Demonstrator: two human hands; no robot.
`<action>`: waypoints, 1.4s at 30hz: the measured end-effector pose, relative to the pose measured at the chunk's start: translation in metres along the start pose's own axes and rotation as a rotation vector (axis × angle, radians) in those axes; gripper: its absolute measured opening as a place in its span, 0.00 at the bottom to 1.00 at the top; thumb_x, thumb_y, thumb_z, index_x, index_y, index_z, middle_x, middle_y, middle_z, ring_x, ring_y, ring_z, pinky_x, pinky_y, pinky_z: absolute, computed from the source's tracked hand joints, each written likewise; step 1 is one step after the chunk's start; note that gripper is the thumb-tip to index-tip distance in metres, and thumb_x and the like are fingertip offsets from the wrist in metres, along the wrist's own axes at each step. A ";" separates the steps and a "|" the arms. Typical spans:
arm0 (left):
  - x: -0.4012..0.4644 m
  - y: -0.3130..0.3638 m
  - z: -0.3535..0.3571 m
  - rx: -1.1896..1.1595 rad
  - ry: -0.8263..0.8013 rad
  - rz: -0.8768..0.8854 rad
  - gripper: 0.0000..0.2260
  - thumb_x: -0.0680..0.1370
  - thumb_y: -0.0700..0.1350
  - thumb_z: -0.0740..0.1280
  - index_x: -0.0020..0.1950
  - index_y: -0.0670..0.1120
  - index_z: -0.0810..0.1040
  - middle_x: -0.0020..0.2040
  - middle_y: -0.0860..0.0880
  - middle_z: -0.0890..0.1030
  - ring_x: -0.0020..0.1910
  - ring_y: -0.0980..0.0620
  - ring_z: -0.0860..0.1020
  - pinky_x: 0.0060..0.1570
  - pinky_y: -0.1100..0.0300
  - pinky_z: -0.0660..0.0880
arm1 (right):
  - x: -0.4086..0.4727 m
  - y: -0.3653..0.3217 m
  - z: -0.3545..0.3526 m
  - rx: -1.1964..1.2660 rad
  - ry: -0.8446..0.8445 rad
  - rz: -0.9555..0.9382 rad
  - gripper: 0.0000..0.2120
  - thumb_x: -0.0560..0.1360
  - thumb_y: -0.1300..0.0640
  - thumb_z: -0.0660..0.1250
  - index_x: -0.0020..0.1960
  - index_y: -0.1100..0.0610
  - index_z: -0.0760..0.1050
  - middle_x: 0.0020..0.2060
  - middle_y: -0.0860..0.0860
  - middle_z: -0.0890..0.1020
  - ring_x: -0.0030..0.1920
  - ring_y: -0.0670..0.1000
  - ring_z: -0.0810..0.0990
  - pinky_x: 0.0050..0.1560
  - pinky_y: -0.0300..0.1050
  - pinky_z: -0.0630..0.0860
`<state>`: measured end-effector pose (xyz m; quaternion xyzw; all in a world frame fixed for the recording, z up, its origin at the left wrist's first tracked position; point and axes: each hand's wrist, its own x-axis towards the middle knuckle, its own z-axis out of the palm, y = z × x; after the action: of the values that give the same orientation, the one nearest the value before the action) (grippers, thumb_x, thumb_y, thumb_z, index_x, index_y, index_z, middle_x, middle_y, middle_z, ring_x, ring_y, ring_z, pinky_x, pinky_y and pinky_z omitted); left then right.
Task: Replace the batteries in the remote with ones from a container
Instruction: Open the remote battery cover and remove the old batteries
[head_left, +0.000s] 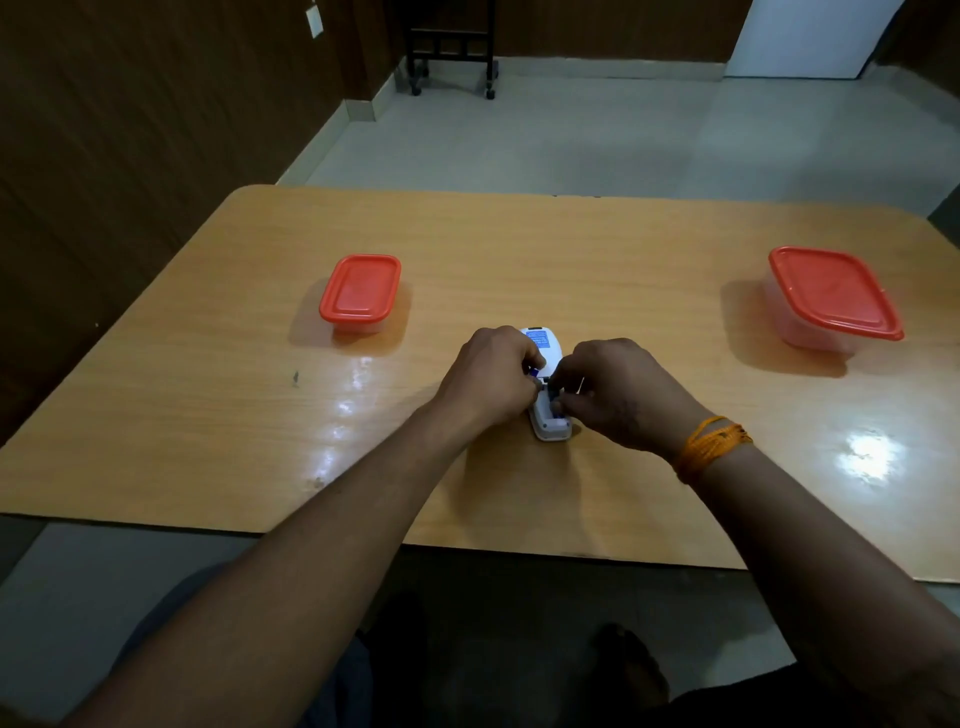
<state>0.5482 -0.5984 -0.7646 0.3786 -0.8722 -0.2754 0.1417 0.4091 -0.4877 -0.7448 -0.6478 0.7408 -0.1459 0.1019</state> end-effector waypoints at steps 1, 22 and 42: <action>0.000 0.000 0.000 0.000 -0.001 0.003 0.14 0.75 0.37 0.73 0.59 0.45 0.88 0.57 0.43 0.87 0.59 0.44 0.82 0.55 0.55 0.78 | 0.000 -0.001 -0.001 -0.024 -0.015 -0.022 0.09 0.77 0.55 0.73 0.56 0.54 0.86 0.48 0.52 0.85 0.49 0.55 0.81 0.50 0.52 0.78; 0.004 -0.001 -0.005 0.006 -0.049 0.030 0.11 0.75 0.40 0.74 0.57 0.46 0.89 0.56 0.44 0.88 0.58 0.45 0.82 0.49 0.60 0.73 | 0.007 -0.010 -0.030 -0.373 -0.208 -0.410 0.07 0.80 0.51 0.68 0.54 0.52 0.83 0.49 0.50 0.85 0.46 0.55 0.83 0.48 0.52 0.79; 0.002 -0.003 -0.010 -0.059 -0.069 -0.025 0.15 0.74 0.39 0.75 0.60 0.48 0.88 0.51 0.47 0.87 0.48 0.52 0.80 0.47 0.59 0.74 | -0.017 -0.008 0.007 -0.039 0.129 -0.219 0.04 0.77 0.58 0.71 0.49 0.54 0.77 0.40 0.51 0.82 0.38 0.55 0.79 0.37 0.49 0.72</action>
<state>0.5534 -0.6054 -0.7584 0.3751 -0.8634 -0.3157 0.1191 0.4217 -0.4722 -0.7492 -0.7158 0.6734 -0.1832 0.0249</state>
